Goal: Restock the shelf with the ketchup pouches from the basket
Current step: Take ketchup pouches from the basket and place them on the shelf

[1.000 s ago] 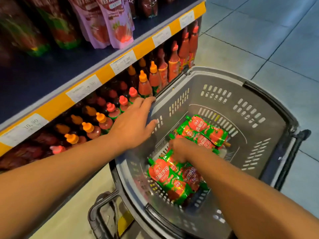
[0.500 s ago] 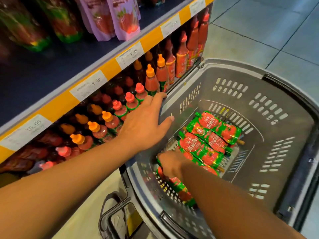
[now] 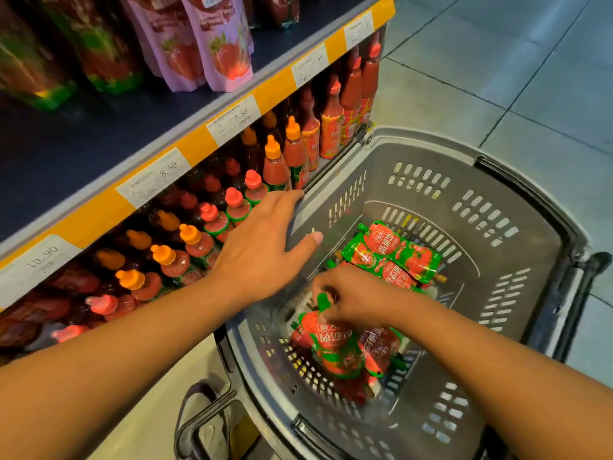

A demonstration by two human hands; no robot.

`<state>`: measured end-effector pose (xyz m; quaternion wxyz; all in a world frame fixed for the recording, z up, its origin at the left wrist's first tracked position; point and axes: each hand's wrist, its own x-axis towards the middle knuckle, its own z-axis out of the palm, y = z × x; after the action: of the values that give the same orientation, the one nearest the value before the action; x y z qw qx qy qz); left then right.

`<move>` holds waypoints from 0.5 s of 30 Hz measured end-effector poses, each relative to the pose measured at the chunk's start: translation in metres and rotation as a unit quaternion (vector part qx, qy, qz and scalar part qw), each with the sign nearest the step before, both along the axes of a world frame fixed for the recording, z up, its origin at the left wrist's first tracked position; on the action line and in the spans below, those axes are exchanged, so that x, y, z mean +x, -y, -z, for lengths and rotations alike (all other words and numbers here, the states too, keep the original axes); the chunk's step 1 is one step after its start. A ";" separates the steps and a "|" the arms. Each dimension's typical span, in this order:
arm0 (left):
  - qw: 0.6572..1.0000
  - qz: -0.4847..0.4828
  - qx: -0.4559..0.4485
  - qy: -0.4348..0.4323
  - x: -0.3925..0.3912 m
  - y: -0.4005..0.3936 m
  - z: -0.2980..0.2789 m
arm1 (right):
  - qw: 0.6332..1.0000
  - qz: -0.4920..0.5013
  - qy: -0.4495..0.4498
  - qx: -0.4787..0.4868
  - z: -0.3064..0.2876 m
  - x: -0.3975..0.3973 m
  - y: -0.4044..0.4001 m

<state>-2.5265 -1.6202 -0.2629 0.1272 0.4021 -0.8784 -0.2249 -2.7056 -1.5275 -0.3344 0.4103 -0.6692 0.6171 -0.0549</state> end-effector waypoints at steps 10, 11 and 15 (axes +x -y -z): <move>0.957 0.098 0.192 -0.195 0.019 -0.006 -0.026 | 0.939 0.146 0.266 -0.159 -0.137 -0.027 0.007; 0.947 0.107 0.221 -0.207 0.017 -0.008 -0.027 | 0.923 0.158 0.301 -0.181 -0.148 -0.027 0.010; 0.909 0.097 0.302 -0.271 0.007 -0.010 -0.021 | 0.852 0.216 0.408 -0.247 -0.170 -0.026 0.021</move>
<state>-2.5193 -1.6100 -0.2416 0.2102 0.2575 -0.7354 -0.5905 -2.7317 -1.5486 -0.1643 0.4243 -0.5158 0.4894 -0.5607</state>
